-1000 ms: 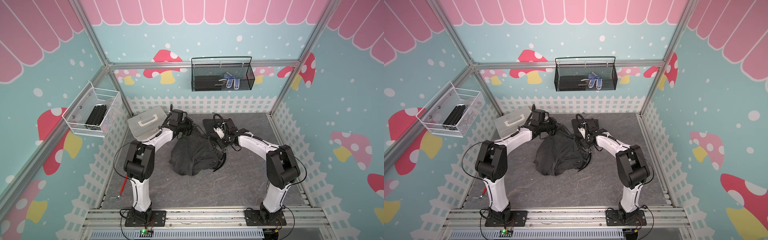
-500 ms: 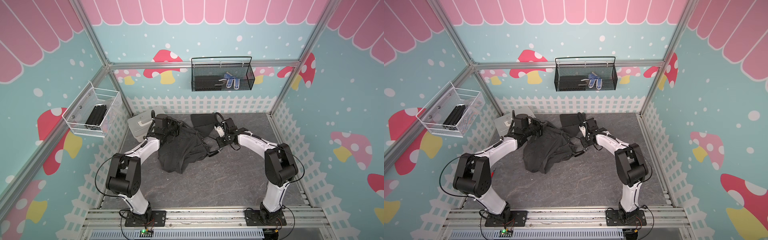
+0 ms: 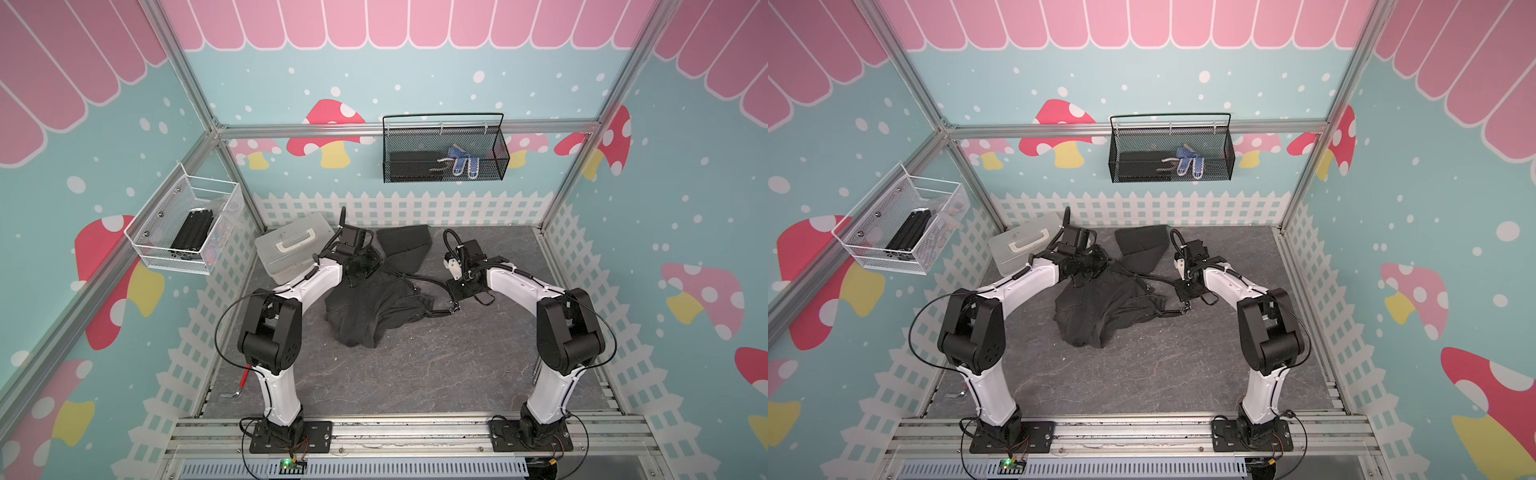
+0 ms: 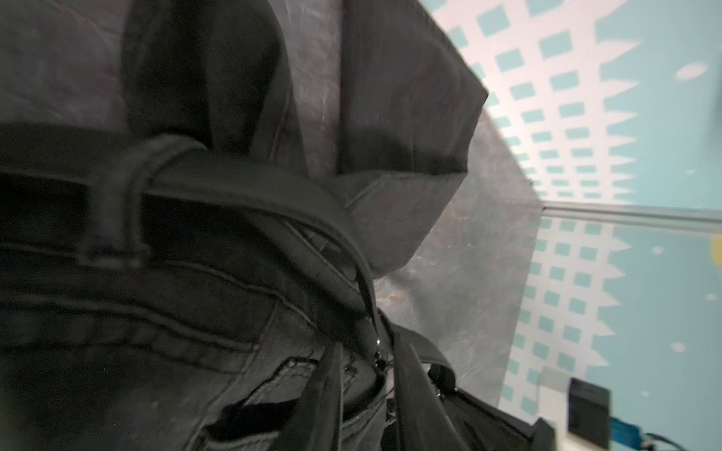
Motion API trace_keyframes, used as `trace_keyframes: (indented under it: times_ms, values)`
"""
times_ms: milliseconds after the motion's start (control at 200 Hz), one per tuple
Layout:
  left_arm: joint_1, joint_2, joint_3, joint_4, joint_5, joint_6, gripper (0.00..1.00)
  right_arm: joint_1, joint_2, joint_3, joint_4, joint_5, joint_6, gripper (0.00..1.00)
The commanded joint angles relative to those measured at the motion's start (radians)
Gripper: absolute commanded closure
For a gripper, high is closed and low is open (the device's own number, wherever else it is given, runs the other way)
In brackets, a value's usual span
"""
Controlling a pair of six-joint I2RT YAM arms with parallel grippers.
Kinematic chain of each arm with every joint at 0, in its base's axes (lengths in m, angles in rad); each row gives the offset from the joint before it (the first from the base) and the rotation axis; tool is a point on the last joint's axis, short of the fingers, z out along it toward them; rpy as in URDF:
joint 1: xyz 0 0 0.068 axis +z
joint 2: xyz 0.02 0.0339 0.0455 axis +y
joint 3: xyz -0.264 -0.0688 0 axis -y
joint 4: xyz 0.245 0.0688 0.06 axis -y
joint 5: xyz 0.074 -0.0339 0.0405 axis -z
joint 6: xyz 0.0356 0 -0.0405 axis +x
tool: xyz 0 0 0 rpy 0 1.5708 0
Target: Remove the belt from the trousers
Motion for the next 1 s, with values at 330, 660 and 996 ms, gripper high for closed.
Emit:
trace_keyframes:
  times_ms: [330,660,996]
  values:
    - [-0.259,0.126,0.085,0.061,-0.046,-0.320,0.71,0.006,0.001,-0.013,-0.032,-0.014,0.000,1.00]
    - [-0.267,0.297,0.240,0.089,-0.068,-0.376,0.71,0.005,-0.033,-0.044,0.002,-0.040,-0.010,1.00]
    - [-0.277,0.266,0.249,0.086,0.030,-0.383,0.72,0.006,-0.003,-0.038,-0.003,-0.026,-0.045,1.00]
